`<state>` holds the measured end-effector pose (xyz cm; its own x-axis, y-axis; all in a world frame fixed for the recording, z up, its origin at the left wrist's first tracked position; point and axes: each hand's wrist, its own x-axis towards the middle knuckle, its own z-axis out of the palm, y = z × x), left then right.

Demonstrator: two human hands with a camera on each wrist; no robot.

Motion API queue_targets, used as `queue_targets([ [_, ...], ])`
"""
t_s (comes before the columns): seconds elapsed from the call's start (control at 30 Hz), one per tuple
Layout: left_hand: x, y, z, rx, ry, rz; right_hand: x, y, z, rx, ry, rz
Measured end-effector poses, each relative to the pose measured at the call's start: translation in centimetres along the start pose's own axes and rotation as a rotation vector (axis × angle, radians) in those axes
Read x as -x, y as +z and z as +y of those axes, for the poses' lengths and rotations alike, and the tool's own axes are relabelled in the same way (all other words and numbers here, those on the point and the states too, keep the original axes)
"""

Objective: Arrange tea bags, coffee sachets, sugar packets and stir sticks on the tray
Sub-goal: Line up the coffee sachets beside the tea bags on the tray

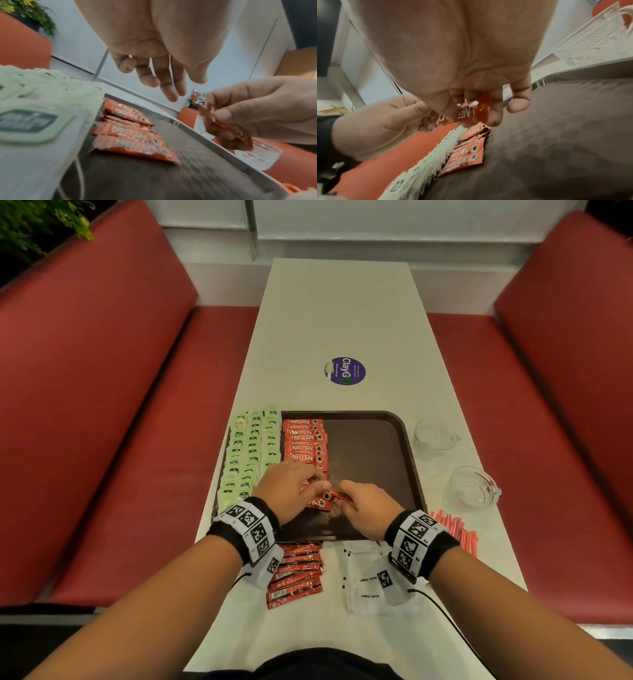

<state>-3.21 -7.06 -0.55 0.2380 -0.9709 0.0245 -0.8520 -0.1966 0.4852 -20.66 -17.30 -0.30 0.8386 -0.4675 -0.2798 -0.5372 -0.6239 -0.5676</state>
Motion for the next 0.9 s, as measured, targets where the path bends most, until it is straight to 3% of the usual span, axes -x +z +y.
queue_targets([
  [0.1, 0.1, -0.2, 0.4, -0.057, 0.106, -0.099, -0.1, 0.1, -0.4, -0.032, -0.054, 0.013],
  [0.27, 0.8, -1.0, -0.1, 0.036, -0.051, 0.011, -0.4, -0.1, 0.1, -0.010, -0.013, 0.089],
  [0.37, 1.3, -1.0, -0.4, 0.258, -0.141, 0.025, -0.5, -0.2, 0.5, 0.003, -0.001, 0.115],
  [0.57, 1.0, -1.4, 0.4, 0.465, -0.099, 0.036, -0.8, -0.2, -0.2, 0.149, -0.117, 0.022],
  [0.7, 0.7, -2.0, 1.6, 0.475, -0.010, -0.013, -0.4, -0.7, -1.2, -0.020, -0.184, 0.184],
  [0.83, 0.7, -2.1, 1.4, 0.444, -0.069, 0.073, -0.3, -1.0, -1.4, -0.136, -0.137, 0.202],
  [0.9, 0.8, -1.9, 1.1, 0.422, -0.090, 0.014, -0.3, -0.9, -1.2, -0.205, -0.116, 0.229],
])
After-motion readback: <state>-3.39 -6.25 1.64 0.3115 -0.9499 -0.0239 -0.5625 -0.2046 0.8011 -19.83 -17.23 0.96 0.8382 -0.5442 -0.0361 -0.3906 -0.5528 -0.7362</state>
